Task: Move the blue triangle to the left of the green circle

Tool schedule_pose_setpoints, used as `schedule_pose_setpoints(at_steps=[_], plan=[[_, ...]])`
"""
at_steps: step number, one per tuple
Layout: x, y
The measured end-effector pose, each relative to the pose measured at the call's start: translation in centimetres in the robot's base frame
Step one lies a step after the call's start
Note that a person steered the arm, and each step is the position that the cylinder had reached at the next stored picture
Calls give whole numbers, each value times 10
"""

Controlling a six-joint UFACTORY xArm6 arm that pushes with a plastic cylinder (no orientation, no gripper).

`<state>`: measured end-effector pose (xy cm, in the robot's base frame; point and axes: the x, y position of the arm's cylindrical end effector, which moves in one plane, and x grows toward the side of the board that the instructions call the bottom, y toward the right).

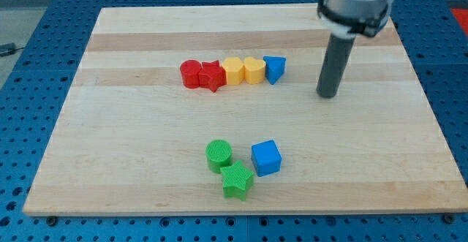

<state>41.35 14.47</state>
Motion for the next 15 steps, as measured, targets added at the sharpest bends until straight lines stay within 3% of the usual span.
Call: schedule_pose_setpoints(at_steps=[2, 10, 15], plan=[[-81, -44], [56, -165], [57, -280]])
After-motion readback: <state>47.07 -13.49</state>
